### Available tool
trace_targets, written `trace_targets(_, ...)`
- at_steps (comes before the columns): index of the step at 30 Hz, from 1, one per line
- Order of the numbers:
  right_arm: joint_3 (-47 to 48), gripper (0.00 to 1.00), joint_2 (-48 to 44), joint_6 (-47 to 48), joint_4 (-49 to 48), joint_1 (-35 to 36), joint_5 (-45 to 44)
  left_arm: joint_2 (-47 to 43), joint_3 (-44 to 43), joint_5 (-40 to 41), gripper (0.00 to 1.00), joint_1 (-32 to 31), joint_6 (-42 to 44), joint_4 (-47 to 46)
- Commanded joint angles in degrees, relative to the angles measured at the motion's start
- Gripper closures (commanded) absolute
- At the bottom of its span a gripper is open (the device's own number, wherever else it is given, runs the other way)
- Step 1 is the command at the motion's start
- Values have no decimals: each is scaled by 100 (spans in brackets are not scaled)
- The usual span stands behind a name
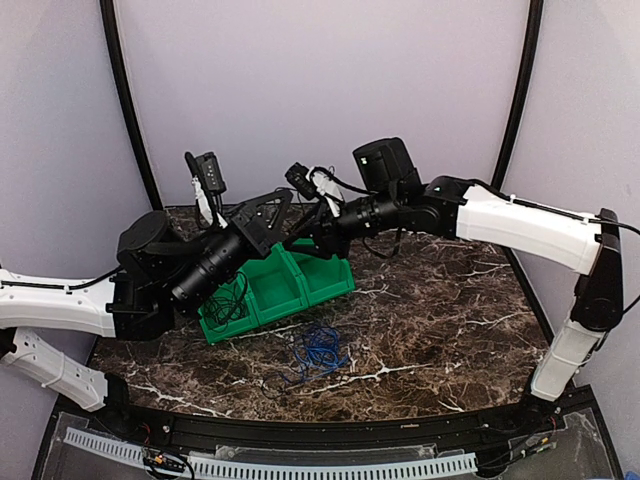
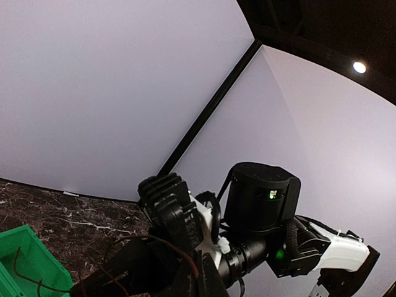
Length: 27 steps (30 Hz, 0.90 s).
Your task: Untangle the cables
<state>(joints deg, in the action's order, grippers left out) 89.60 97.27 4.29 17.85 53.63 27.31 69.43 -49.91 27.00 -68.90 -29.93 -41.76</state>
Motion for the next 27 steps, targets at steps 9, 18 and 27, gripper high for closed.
trace_targets(9,-128,46,-187,34,-476,51,877,-94,25,188,100,-9,-52,-493)
trace_targets(18,-17,55,-260,278,-338,69,1192,-111,63,160,100,-9,-142,-497)
trace_targets(27,-371,100,-398,366,-407,66,1261,-462,153,257,100,-9,125,-460)
